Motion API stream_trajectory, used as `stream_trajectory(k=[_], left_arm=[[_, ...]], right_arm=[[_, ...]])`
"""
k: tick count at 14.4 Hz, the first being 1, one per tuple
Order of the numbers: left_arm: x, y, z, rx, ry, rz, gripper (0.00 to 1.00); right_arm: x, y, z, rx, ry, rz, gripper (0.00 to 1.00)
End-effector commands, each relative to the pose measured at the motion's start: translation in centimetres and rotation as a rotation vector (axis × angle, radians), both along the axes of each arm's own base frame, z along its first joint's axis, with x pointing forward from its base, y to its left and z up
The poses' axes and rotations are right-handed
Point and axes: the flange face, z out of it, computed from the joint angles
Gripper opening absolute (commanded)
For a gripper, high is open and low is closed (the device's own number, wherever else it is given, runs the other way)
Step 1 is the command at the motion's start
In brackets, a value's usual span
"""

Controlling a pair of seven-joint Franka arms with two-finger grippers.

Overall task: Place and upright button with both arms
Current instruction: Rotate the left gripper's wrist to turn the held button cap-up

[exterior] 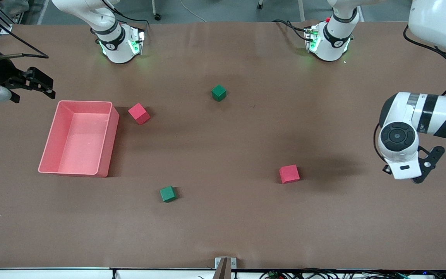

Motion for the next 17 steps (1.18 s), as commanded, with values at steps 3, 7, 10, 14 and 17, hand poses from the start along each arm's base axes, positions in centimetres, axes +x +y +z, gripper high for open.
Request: stream_trajectory(k=[3, 7, 10, 14, 17], left_arm=[[-1.1, 0.8, -5.7, 0.203, -0.221, 0.022, 0.0], [-2.8, 1.0, -11.2, 0.341, -0.415, 0.023, 0.0], [-4.0, 2.4, -16.8, 0.544, -0.522, 0.033, 0.0], [-5.5, 3.9, -21.5, 0.687, -0.606, -0.003, 0.0], [-6.7, 5.2, -24.4, 0.768, -0.65, -0.015, 0.0]], right_arm=[[-0.5, 0.1, -0.1, -0.001, 0.011, -0.004, 1.0], [-0.5, 0.1, -0.2, -0.003, 0.011, -0.004, 1.0], [-0.5, 0.0, -0.2, -0.003, 0.011, -0.005, 1.0], [-0.3, -0.1, -0.3, -0.003, 0.011, -0.009, 1.0], [-0.3, -0.5, -0.4, -0.004, 0.017, -0.015, 1.0]])
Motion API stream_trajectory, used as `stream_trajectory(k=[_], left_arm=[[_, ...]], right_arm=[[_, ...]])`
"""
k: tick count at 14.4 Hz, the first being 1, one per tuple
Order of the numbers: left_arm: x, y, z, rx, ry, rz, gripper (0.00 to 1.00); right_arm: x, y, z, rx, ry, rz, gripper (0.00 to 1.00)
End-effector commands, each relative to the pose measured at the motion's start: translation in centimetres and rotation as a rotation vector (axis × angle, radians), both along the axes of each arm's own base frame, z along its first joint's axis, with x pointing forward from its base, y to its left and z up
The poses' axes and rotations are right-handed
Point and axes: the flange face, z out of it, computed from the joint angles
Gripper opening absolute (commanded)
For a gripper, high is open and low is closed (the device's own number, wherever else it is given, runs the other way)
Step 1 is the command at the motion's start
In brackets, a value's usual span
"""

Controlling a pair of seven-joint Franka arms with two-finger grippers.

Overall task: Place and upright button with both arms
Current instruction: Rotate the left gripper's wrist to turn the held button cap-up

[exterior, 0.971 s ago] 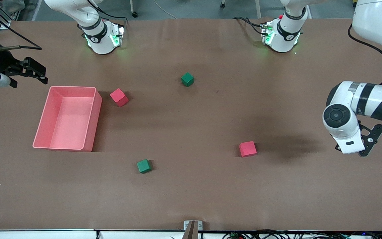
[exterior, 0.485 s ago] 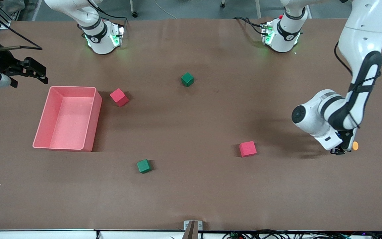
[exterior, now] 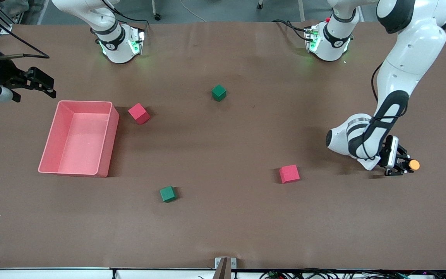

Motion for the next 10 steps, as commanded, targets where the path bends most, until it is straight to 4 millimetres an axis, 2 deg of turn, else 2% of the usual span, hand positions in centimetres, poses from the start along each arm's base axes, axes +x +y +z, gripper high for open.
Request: stream_trajectory(k=[1, 3, 5, 8, 10], left_arm=[[-0.2, 0.6, -1.2, 0.042, -0.044, -0.006, 0.0], [-0.4, 0.7, -1.7, 0.036, -0.051, -0.001, 0.0], [-1.1, 1.1, -3.0, 0.028, -0.042, 0.007, 0.0], [-1.1, 1.3, -3.2, 0.023, -0.051, 0.011, 0.0], [-1.2, 1.3, -3.5, 0.021, -0.051, 0.01, 0.0]], right_arm=[[-0.2, -0.5, -0.5, -0.004, 0.018, -0.006, 1.0], [-0.1, -0.5, -0.9, -0.008, 0.037, -0.007, 1.0], [0.0, -0.6, -1.0, -0.016, 0.038, -0.009, 1.0], [0.1, -1.1, -0.8, -0.02, 0.027, -0.02, 1.0], [0.3, -2.7, 0.0, -0.019, 0.007, -0.052, 1.0]])
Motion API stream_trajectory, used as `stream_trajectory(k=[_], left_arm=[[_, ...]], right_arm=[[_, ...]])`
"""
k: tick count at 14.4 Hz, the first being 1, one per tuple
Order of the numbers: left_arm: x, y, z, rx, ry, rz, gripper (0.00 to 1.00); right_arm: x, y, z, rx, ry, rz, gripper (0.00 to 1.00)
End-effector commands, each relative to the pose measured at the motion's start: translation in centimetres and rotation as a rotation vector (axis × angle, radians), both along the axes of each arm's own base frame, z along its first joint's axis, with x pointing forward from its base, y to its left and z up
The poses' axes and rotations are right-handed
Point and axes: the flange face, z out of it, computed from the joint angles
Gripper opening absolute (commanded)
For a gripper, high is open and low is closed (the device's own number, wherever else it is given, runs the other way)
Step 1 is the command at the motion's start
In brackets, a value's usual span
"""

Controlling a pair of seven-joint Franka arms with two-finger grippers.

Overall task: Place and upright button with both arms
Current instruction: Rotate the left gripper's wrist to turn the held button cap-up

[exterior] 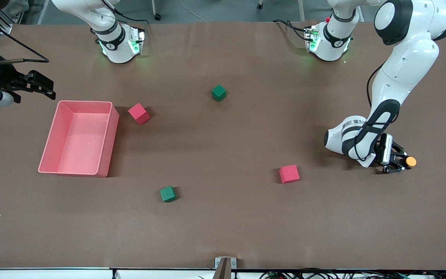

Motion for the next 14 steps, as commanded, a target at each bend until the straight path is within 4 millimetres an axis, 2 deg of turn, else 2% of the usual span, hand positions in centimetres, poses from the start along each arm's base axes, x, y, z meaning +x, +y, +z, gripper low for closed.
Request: stream_trajectory(k=[1, 2, 3, 4, 5, 6, 14], left_arm=[[0.2, 0.3, -0.6, 0.001, -0.021, -0.004, 0.0], [0.3, 0.3, -0.6, 0.0, -0.023, -0.003, 0.02], [0.3, 0.3, -0.6, -0.002, -0.021, -0.005, 0.09], [0.3, 0.3, -0.6, 0.0, -0.011, -0.006, 0.2], [0.3, 0.3, -0.6, 0.001, -0.007, -0.006, 0.8], [0.3, 0.4, -0.6, 0.004, 0.001, -0.005, 1.0], [0.7, 1.6, 0.2, 0.026, 0.044, 0.013, 1.0]], right_arm=[[0.0, -2.1, 1.1, -0.013, -0.031, -0.042, 1.0], [0.0, -2.6, 1.4, -0.01, -0.04, -0.051, 1.0], [0.0, -3.7, 1.9, -0.002, -0.052, -0.073, 1.0], [-0.1, -5.2, 2.8, 0.007, -0.07, -0.103, 1.0], [-0.2, -5.9, 3.2, 0.007, -0.081, -0.115, 1.0], [-0.2, -6.1, 3.2, 0.005, -0.081, -0.118, 1.0], [0.1, -7.5, 3.5, 0.002, -0.118, -0.143, 1.0]])
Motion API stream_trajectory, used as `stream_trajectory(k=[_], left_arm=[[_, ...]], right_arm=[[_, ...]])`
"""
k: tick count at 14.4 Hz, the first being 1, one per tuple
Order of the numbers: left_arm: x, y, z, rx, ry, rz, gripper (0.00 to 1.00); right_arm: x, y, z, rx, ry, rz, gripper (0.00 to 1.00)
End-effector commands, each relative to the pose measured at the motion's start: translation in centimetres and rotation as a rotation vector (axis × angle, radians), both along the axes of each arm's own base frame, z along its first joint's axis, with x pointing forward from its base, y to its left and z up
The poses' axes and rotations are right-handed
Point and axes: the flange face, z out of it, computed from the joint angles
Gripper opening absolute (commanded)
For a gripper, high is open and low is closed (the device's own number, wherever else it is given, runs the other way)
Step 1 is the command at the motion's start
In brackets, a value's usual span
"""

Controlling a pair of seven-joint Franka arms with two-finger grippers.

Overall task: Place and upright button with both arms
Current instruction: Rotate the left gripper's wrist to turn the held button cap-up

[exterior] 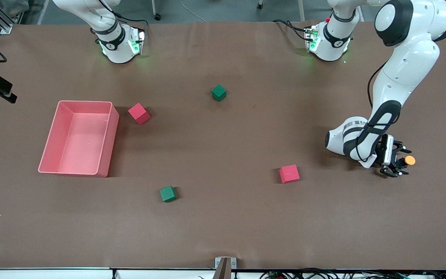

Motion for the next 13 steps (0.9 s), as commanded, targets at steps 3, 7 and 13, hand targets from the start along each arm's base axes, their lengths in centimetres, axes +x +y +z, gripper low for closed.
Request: stream_trajectory(k=[3, 7, 13], left_arm=[[0.8, 0.7, 1.0, 0.036, 0.066, -0.004, 1.0], [1.2, 0.7, 2.1, 0.045, 0.074, 0.001, 1.0], [1.9, 0.2, 4.7, 0.053, 0.104, 0.024, 1.0]], right_arm=[[-0.1, -0.7, -0.3, 0.003, 0.001, -0.017, 1.0], [-0.1, 0.0, -0.6, 0.002, 0.012, -0.005, 1.0], [0.0, 0.2, -0.8, 0.005, 0.013, -0.003, 1.0]])
